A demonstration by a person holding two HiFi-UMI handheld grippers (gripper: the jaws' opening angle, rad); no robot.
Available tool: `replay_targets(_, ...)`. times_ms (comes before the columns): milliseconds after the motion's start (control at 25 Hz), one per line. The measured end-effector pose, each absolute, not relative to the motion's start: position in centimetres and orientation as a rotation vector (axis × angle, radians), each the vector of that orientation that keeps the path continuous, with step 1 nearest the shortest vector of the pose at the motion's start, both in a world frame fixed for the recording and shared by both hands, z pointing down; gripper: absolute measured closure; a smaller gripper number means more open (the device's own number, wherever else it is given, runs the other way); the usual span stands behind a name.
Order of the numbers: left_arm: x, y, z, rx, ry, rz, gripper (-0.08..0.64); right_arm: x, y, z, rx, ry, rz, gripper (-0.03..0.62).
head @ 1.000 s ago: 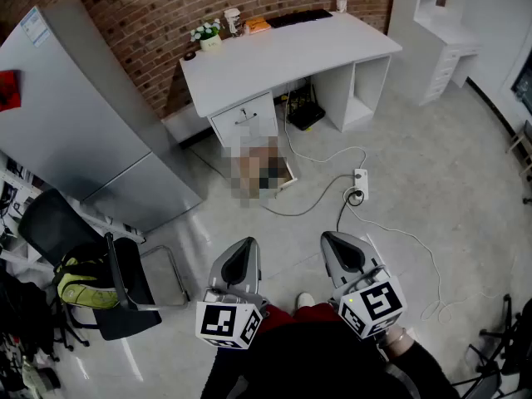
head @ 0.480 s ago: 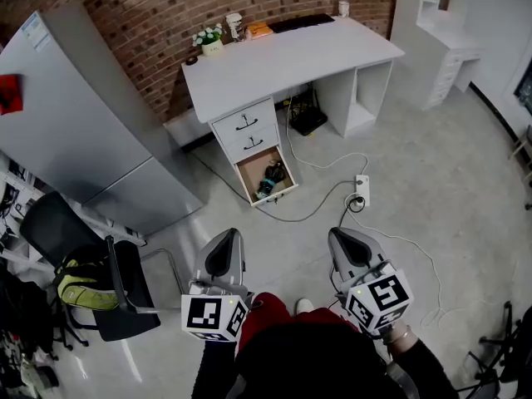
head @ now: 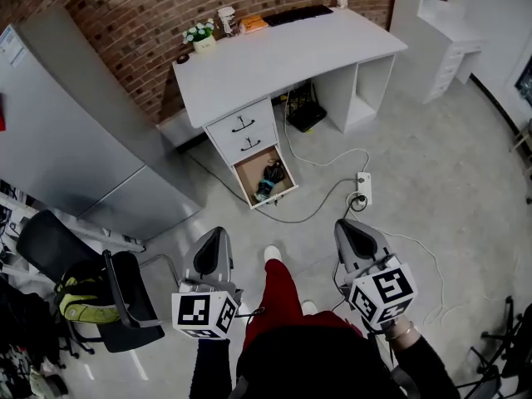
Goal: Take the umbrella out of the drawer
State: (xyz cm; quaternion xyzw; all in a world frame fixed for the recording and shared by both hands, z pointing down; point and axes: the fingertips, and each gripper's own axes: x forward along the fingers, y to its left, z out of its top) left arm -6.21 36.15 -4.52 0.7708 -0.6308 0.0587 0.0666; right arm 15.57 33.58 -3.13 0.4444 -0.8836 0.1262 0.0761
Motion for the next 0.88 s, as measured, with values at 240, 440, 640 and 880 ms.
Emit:
replay_targets(240, -8.5, 29.2, -1.4, 2.340, -1.834, 0.234, 0.557, 13.3, 27.8, -1.1, 1.373, -2.589, 0.417, 0.595)
replay_targets(440, -11.2, 22.3, 1.1, 2.336, -1.769, 0.271, 0.557, 10.7, 21.4, 0.6, 1.411, -2.530, 0.454, 0.595)
replay_targets(640, -13.9, 15.8, 3.6, 2.332, -1.705, 0.334, 0.557, 8.5, 14.7, 1.9, 1.468, -2.477, 0.489, 0.595)
replay_targets(880, -15.0, 9.7, 7.7, 2.314, -1.602, 0.389, 0.556, 8.3, 9.6, 4.8, 1.539, -2.372, 0.511, 0.595)
